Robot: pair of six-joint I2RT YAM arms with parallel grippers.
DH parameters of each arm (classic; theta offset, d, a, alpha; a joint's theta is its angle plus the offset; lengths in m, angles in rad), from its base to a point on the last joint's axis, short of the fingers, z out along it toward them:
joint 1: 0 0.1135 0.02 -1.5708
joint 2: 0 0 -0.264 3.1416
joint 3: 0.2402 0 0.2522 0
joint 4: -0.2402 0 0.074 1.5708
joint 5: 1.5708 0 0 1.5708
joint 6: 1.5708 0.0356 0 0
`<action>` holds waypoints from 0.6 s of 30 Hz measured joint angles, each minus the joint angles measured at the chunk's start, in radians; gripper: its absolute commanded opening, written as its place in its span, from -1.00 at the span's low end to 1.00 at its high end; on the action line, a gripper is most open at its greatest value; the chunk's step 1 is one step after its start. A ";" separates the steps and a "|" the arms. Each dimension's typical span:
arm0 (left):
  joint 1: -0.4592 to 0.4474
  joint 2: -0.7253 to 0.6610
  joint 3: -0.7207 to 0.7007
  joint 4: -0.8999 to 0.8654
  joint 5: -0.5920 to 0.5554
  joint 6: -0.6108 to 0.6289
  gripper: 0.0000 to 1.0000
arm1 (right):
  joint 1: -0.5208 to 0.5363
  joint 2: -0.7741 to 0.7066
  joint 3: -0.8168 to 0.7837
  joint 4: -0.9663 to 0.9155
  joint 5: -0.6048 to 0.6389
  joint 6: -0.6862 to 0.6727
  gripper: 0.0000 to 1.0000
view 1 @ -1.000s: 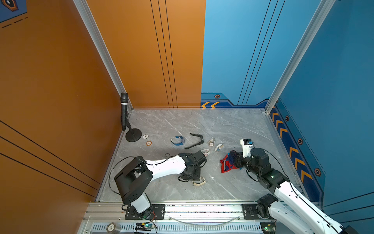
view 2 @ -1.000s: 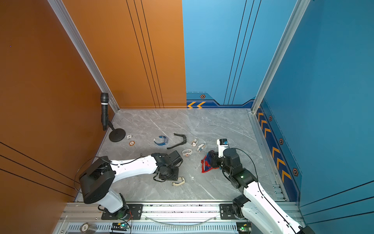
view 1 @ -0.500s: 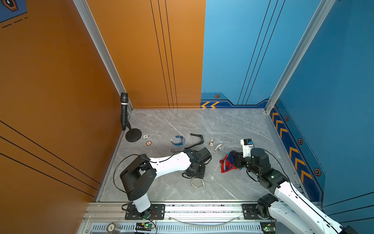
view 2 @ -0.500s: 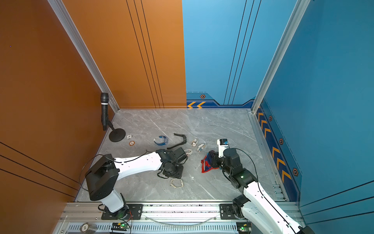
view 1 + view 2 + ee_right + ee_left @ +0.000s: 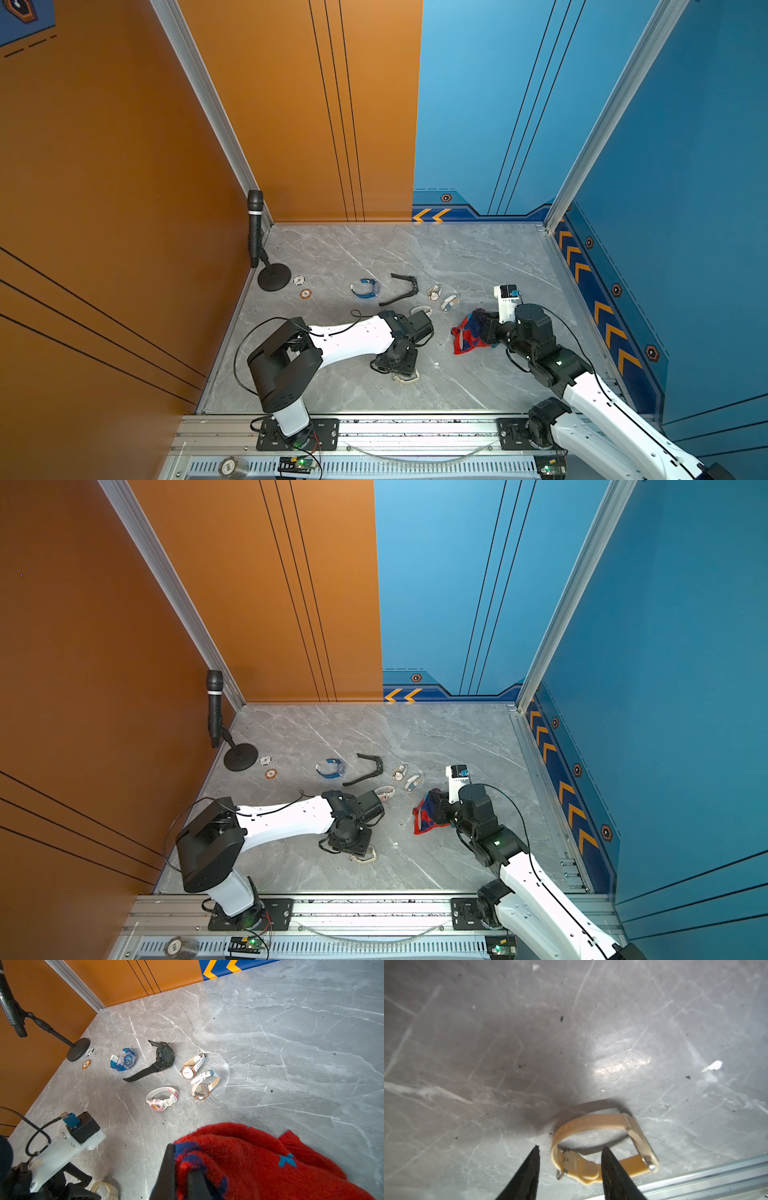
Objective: Wipe the watch dial
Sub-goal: Move the watch to the center of the board.
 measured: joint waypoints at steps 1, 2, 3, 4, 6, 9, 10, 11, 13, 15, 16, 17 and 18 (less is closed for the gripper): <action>-0.002 0.000 -0.004 0.000 0.000 -0.005 -0.17 | 0.000 0.000 0.000 0.000 0.000 0.000 -1.00; -0.003 0.000 -0.006 -0.002 0.000 -0.007 -0.18 | 0.000 0.000 -0.001 0.001 0.000 0.000 -1.00; -0.004 0.000 -0.009 -0.003 0.000 -0.011 -0.20 | 0.000 0.000 -0.002 0.002 0.000 0.000 -1.00; -0.006 0.000 -0.010 -0.003 0.000 -0.014 -0.24 | 0.000 0.000 -0.002 0.002 0.000 0.000 -1.00; -0.008 0.003 -0.010 -0.003 -0.001 -0.016 -0.31 | 0.000 0.000 -0.002 0.002 0.000 0.000 -1.00; -0.008 0.007 -0.010 -0.003 -0.001 -0.019 -0.47 | 0.000 0.000 -0.002 0.002 0.000 0.000 -1.00; -0.008 0.009 -0.010 -0.003 -0.002 -0.017 -0.50 | 0.000 0.000 -0.002 0.002 0.000 0.000 -1.00; -0.008 0.011 -0.010 -0.003 -0.004 -0.017 -0.56 | 0.000 0.000 -0.002 0.002 0.000 0.000 -1.00; -0.005 0.021 -0.010 -0.003 -0.005 -0.013 -0.64 | 0.000 0.000 -0.002 0.002 0.000 0.000 -1.00; 0.000 0.033 -0.010 -0.003 -0.011 -0.005 -0.75 | 0.000 0.000 -0.002 0.002 0.000 0.000 -1.00; 0.002 0.039 -0.010 -0.003 -0.016 0.000 -0.81 | 0.000 0.000 -0.002 0.002 0.000 0.000 -1.00; 0.006 0.045 -0.007 -0.005 -0.020 0.009 -0.85 | 0.000 0.000 -0.002 0.002 0.000 0.000 -1.00; 0.008 0.051 0.001 -0.013 -0.025 0.017 -0.86 | 0.000 0.000 -0.002 0.002 0.000 0.000 -1.00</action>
